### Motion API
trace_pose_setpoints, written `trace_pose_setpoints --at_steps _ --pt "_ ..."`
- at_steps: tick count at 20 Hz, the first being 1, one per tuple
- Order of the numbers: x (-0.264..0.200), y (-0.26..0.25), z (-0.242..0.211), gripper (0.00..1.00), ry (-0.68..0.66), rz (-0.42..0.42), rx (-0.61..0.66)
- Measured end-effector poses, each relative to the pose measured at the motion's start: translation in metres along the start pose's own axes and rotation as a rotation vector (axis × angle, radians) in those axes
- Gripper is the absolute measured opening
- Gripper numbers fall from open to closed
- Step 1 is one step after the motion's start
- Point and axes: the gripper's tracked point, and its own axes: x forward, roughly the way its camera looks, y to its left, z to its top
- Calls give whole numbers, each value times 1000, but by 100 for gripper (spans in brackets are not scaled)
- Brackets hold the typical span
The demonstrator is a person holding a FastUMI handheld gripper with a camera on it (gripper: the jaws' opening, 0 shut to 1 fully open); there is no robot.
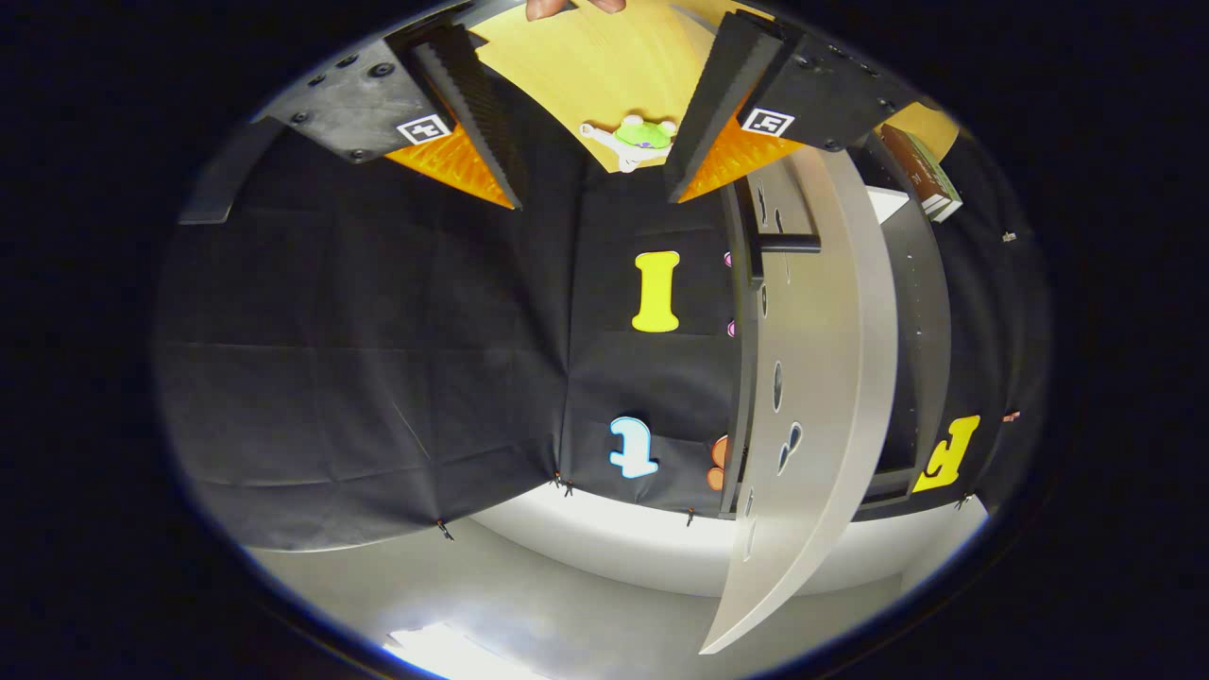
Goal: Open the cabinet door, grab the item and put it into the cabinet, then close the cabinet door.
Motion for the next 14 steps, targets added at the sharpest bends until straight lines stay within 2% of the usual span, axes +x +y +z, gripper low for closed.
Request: trace_pose_setpoints --at_steps 2,6,9,14 --pt "-4 5 -3 95 18 14 44" --pt "-6 16 -4 97 20 53 50" --pt "-33 77 -12 97 32 114 61" --pt "-44 135 -16 97 36 165 84"
